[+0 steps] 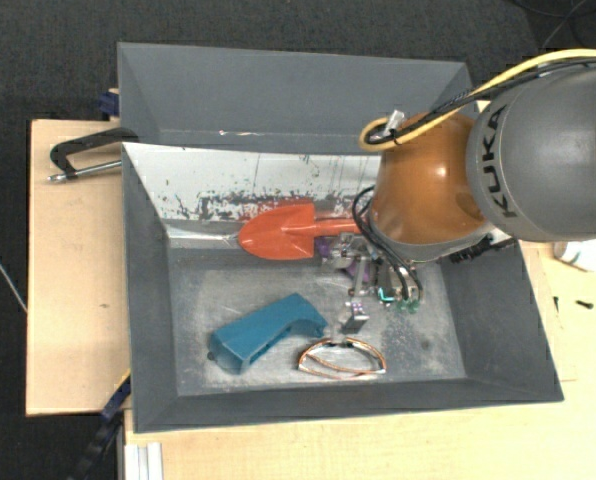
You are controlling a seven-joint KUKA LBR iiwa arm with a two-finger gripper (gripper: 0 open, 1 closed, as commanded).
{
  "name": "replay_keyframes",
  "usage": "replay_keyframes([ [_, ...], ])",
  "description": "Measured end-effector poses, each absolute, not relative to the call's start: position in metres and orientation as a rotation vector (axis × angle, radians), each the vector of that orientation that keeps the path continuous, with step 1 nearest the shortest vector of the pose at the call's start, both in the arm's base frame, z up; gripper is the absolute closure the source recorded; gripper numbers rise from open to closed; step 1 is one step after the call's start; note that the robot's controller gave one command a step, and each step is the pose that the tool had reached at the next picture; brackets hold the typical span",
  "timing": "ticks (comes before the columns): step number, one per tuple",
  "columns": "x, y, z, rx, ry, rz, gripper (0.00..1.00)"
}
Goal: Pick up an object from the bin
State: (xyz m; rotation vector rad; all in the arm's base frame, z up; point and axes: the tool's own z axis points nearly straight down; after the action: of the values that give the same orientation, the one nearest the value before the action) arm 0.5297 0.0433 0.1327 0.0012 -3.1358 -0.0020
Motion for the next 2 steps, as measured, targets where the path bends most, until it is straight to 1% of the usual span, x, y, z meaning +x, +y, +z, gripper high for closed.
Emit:
replay_keyframes([
  [1,0.532,0.043,0.137,0.000,-3.144,-0.003,0.00],
  [2,0.517,0.114,0.082,0.058,-3.145,-0.003,0.00],
])
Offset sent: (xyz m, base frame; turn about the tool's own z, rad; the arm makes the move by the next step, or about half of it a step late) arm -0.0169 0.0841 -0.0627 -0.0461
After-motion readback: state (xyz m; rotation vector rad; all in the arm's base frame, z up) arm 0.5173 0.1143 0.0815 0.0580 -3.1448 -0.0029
